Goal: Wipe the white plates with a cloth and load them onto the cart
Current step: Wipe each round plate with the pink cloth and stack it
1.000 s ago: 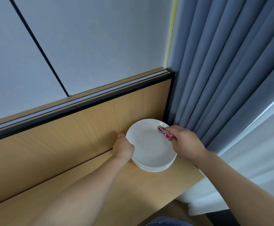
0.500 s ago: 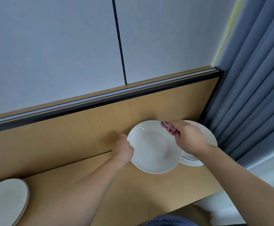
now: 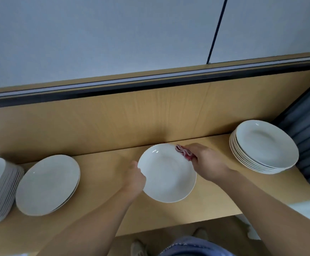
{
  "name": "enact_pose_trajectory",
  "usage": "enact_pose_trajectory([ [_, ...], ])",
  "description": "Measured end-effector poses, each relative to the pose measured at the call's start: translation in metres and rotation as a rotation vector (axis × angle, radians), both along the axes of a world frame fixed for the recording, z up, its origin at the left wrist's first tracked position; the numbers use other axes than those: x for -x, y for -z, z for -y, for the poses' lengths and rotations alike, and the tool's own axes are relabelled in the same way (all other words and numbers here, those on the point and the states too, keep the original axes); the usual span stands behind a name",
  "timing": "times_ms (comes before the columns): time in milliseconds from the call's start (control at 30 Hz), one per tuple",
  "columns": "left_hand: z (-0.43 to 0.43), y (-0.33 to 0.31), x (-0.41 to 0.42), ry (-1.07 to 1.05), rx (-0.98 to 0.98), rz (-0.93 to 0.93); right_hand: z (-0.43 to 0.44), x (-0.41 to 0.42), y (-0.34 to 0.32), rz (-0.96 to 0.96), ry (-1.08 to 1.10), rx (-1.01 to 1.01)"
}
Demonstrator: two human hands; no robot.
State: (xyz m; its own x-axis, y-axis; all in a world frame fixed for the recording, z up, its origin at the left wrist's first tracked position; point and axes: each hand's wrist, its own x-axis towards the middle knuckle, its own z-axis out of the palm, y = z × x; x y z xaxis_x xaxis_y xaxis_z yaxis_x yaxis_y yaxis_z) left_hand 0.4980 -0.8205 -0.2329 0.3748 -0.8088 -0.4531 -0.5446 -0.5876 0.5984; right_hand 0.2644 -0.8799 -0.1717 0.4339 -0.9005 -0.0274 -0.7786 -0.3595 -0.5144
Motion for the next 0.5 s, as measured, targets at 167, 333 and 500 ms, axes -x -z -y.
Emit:
enact_pose_trajectory([
  [167, -0.016, 0.015, -0.019, -0.074, -0.02, -0.005, -0.004, -0.03, 0.021, -0.043, -0.053, -0.052],
  [333, -0.024, 0.025, -0.028, -0.105, -0.015, 0.003, -0.001, -0.049, 0.036, -0.06, -0.103, -0.068],
  [500, -0.029, 0.027, -0.038, 0.025, -0.013, 0.071, 0.002, -0.063, 0.048, -0.105, -0.152, -0.061],
])
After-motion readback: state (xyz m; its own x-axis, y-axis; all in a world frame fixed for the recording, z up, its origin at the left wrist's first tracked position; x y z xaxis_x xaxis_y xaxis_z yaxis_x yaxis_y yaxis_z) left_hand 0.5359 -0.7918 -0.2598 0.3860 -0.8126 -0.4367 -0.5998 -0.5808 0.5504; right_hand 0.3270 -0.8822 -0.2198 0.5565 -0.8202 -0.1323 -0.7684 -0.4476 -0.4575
